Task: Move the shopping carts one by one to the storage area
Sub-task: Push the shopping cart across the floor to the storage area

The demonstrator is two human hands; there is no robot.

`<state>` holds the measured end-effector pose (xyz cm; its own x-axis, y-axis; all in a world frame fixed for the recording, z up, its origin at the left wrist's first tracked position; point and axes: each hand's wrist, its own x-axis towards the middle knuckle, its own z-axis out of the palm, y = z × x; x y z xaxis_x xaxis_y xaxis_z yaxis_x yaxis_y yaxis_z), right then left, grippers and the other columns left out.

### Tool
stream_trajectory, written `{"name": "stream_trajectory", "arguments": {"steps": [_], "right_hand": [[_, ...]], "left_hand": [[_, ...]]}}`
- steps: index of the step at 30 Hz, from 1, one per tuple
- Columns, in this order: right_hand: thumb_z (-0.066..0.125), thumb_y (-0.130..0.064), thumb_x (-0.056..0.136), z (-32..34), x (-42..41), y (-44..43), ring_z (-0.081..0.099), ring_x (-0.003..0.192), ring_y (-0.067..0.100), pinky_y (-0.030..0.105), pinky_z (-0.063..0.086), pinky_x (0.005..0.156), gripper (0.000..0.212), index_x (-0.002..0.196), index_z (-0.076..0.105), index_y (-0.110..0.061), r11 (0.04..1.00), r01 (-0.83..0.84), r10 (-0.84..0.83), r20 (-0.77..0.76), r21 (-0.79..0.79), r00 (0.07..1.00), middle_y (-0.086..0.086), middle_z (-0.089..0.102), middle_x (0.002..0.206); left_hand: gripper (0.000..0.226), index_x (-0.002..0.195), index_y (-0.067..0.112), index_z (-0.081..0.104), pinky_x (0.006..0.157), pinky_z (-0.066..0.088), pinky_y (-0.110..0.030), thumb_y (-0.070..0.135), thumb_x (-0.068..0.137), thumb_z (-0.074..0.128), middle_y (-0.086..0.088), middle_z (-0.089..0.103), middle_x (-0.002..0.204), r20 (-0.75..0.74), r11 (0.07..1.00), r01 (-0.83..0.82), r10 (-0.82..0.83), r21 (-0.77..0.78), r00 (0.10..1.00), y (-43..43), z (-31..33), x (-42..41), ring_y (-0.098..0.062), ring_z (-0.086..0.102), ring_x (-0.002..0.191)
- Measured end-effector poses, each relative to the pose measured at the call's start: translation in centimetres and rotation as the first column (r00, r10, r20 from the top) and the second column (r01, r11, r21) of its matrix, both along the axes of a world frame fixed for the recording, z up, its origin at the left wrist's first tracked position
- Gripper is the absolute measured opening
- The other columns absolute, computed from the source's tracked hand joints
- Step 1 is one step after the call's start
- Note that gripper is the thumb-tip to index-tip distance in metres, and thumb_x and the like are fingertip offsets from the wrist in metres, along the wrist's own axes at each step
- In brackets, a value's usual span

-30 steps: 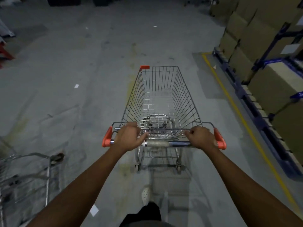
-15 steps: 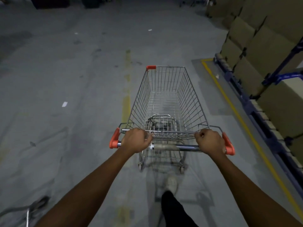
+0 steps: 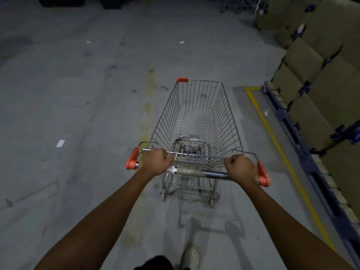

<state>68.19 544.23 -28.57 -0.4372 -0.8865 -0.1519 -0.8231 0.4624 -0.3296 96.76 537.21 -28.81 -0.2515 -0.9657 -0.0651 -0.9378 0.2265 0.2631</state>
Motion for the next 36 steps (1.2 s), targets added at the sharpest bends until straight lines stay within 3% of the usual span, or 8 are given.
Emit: {"name": "stream_trajectory", "arguments": {"steps": [4, 10, 15, 20, 26, 36], "right_hand": [[0.048, -0.039, 0.092, 0.0, -1.3, -8.6, 0.059, 0.071, 0.029, 0.032, 0.046, 0.067, 0.034, 0.077, 0.067, -0.014, 0.999, 0.027, -0.027, 0.009, -0.017, 1.0, 0.009, 0.066, 0.076], [0.048, -0.04, 0.092, -1.0, -3.1, -23.0, 0.065, 0.075, 0.032, 0.03, 0.042, 0.063, 0.036, 0.073, 0.064, -0.014, 0.997, 0.053, -0.054, -0.015, -0.057, 0.998, 0.008, 0.064, 0.073], [0.05, -0.041, 0.094, -1.0, -4.6, -35.1, 0.064, 0.085, 0.033, 0.03, 0.038, 0.067, 0.037, 0.076, 0.066, -0.013, 0.993, 0.095, -0.095, 0.001, -0.071, 0.995, 0.012, 0.066, 0.082], [0.051, -0.036, 0.093, -0.5, -4.8, -45.2, 0.065, 0.086, 0.033, 0.03, 0.039, 0.066, 0.033, 0.08, 0.07, -0.012, 0.991, 0.126, -0.126, 0.012, -0.035, 0.992, 0.013, 0.069, 0.084], [0.052, -0.035, 0.093, -0.3, -5.0, -56.0, 0.057, 0.072, 0.027, 0.03, 0.036, 0.061, 0.033, 0.077, 0.068, -0.011, 0.979, 0.2, -0.199, 0.023, -0.032, 0.98, 0.008, 0.063, 0.074], [0.049, -0.049, 0.095, -1.0, -9.1, -77.2, 0.055, 0.071, 0.027, 0.03, 0.036, 0.064, 0.043, 0.075, 0.065, -0.014, 0.976, 0.16, -0.164, -0.013, -0.147, 0.986, 0.006, 0.059, 0.071]], "left_hand": [[0.045, 0.069, 0.016, 0.058, 0.062, 0.042, -0.031, 0.052, 0.094, 0.049, -0.004, 0.057, 0.069, 0.012, 0.999, 0.001, -0.001, 0.038, 1.0, -9.2, -0.2, -1.6, -0.029, 0.063, 0.073], [0.053, 0.064, 0.014, 0.06, 0.062, 0.039, -0.031, 0.055, 0.094, 0.047, -0.002, 0.056, 0.066, 0.015, 0.997, 0.038, -0.039, 0.06, 0.999, -24.6, -1.2, -3.2, -0.023, 0.056, 0.066], [0.058, 0.054, 0.014, 0.05, 0.063, 0.043, -0.033, 0.059, 0.089, 0.04, -0.004, 0.053, 0.06, -0.048, 0.986, 0.107, -0.102, 0.129, 0.994, -37.9, -1.5, -4.5, -0.028, 0.062, 0.068], [0.052, 0.054, 0.017, 0.044, 0.065, 0.041, -0.033, 0.051, 0.094, 0.048, -0.007, 0.053, 0.067, -0.025, 0.972, 0.144, -0.142, 0.188, 0.99, -48.8, -1.2, -5.4, -0.028, 0.057, 0.071], [0.046, 0.066, 0.017, 0.05, 0.071, 0.051, -0.037, 0.056, 0.091, 0.043, -0.01, 0.064, 0.08, -0.026, 0.981, 0.127, -0.125, 0.149, 0.992, -59.9, -1.6, -5.9, -0.032, 0.064, 0.081], [0.042, 0.068, 0.019, 0.055, 0.068, 0.046, -0.034, 0.052, 0.092, 0.046, -0.004, 0.063, 0.077, -0.01, 0.991, 0.108, -0.107, 0.084, 0.994, -80.8, -1.7, -9.8, -0.027, 0.063, 0.078]]}}
